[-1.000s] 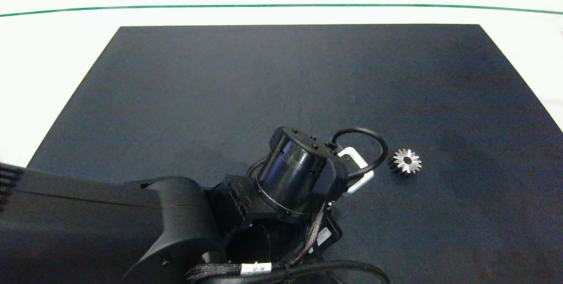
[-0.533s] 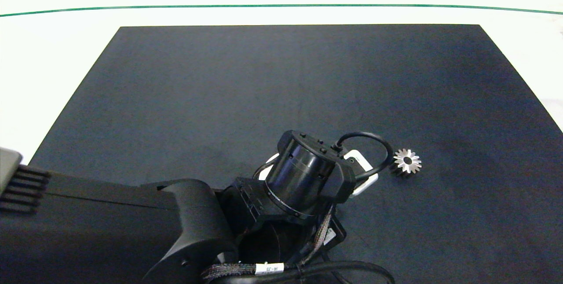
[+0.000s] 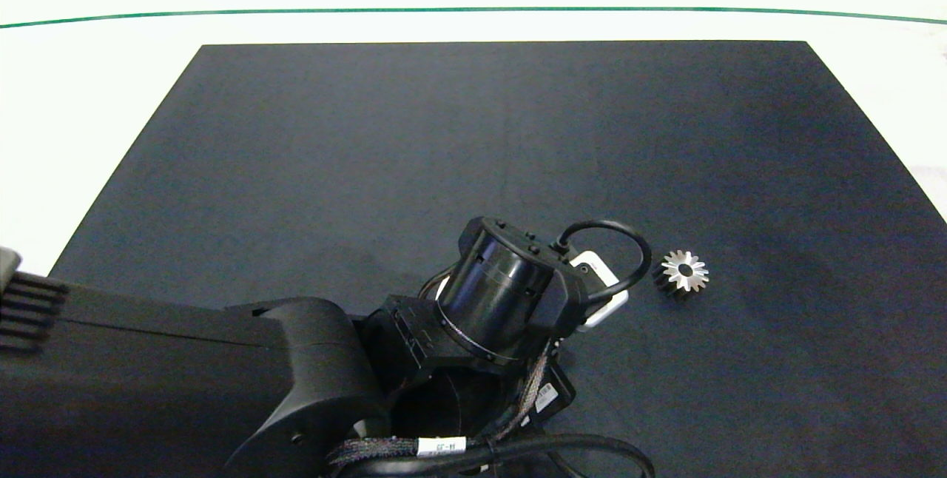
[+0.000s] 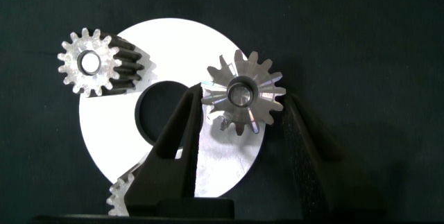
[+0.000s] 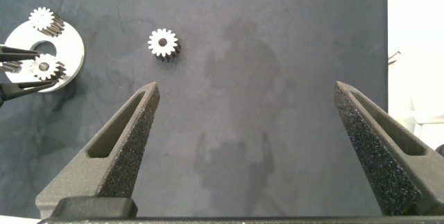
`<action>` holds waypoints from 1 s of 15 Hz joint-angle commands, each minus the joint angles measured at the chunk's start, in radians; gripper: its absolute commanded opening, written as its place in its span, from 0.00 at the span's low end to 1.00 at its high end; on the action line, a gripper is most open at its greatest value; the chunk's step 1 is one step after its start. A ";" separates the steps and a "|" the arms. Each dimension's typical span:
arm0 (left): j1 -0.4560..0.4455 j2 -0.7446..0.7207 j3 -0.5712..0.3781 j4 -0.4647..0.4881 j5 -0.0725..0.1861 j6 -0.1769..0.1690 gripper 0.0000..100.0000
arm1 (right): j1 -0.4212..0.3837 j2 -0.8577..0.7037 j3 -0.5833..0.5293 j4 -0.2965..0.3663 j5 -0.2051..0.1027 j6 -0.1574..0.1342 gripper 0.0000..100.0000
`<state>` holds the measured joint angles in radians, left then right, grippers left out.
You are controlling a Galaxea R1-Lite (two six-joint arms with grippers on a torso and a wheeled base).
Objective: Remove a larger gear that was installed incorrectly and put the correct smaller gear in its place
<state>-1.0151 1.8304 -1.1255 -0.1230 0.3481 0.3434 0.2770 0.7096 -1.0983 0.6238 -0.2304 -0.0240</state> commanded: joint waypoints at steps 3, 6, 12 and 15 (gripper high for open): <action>-0.002 -0.017 0.026 -0.006 0.003 0.002 0.25 | -0.001 -0.002 0.000 0.004 -0.003 -0.001 1.00; -0.005 -0.016 0.027 -0.006 0.003 0.000 0.25 | -0.001 -0.002 -0.002 0.004 -0.003 -0.002 1.00; -0.002 -0.026 0.018 -0.006 0.003 -0.001 0.25 | 0.001 0.001 -0.002 0.004 -0.003 -0.001 1.00; 0.000 -0.095 0.049 0.003 0.005 -0.007 0.25 | -0.001 0.001 0.000 0.004 -0.003 -0.001 1.00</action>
<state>-1.0170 1.7728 -1.0919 -0.1187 0.3500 0.3343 0.2762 0.7077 -1.0987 0.6238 -0.2317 -0.0240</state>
